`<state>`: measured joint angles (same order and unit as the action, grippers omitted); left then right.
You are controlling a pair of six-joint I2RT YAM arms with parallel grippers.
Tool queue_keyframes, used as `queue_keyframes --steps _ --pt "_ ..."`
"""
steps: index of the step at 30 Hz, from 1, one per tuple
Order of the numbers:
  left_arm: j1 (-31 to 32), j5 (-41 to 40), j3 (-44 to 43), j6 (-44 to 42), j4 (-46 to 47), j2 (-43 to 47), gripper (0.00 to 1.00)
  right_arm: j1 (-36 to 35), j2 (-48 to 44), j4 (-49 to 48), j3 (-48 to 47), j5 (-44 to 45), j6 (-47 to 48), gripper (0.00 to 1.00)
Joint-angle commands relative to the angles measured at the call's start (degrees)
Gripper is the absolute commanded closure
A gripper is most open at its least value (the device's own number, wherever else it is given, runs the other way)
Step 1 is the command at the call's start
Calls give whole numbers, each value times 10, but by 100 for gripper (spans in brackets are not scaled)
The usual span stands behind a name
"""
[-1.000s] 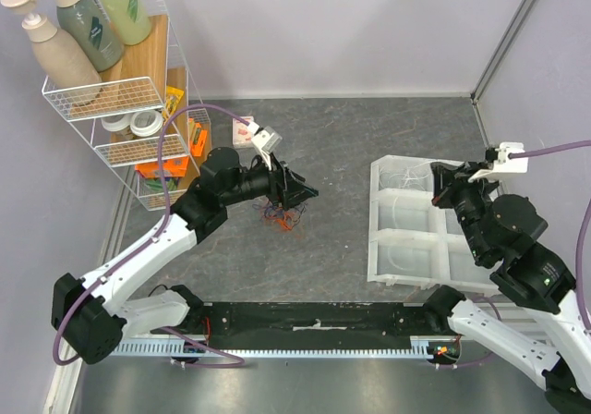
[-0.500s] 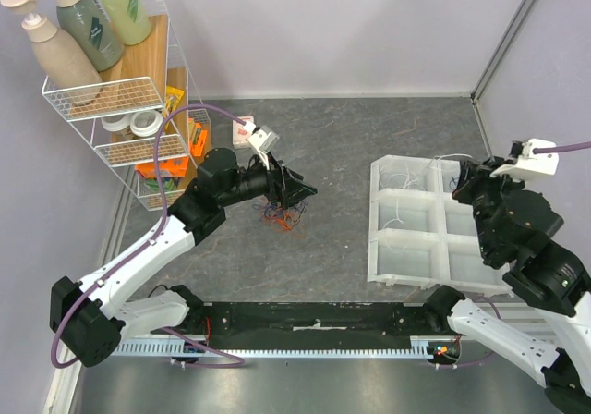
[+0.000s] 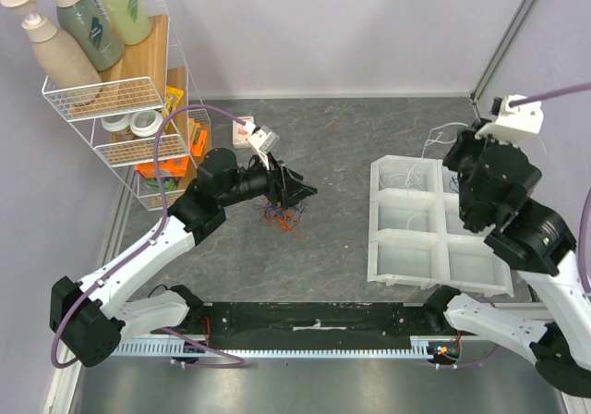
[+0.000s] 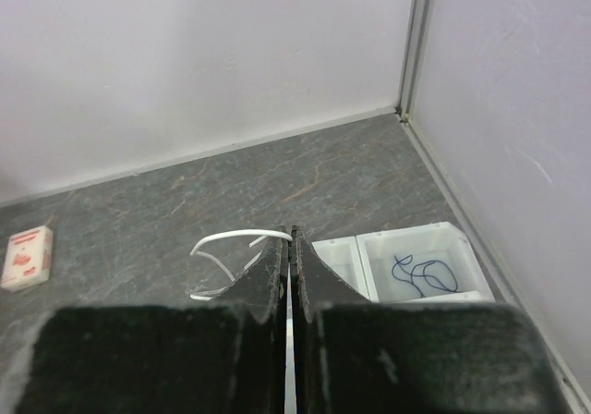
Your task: Untangle the cables
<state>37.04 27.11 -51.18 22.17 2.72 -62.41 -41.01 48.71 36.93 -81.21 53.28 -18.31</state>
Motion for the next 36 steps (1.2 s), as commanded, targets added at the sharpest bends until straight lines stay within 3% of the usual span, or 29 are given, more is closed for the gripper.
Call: queue_keyframes --steps 1,6,10,13,16,19,27,36 --pt "-1 0 2 -17 23 14 29 1 43 -18 -61 82 42 100" --pt "0 6 1 -14 24 17 29 3 96 -24 -85 153 76 100" --pt "-1 7 1 -14 24 20 29 50 129 -26 -105 158 81 100" --pt "0 13 3 -10 28 22 29 132 154 -31 -113 91 67 100" --pt "-1 13 4 -9 30 26 29 227 176 -33 -118 -30 26 100" --pt "-1 13 4 -10 30 28 29 283 199 -31 -134 -98 -1 100" --pt "0 17 4 -9 32 29 29 349 235 -32 -192 -157 -20 100" --pt "-1 19 5 -11 33 31 29 372 238 -74 -114 -225 -49 100"
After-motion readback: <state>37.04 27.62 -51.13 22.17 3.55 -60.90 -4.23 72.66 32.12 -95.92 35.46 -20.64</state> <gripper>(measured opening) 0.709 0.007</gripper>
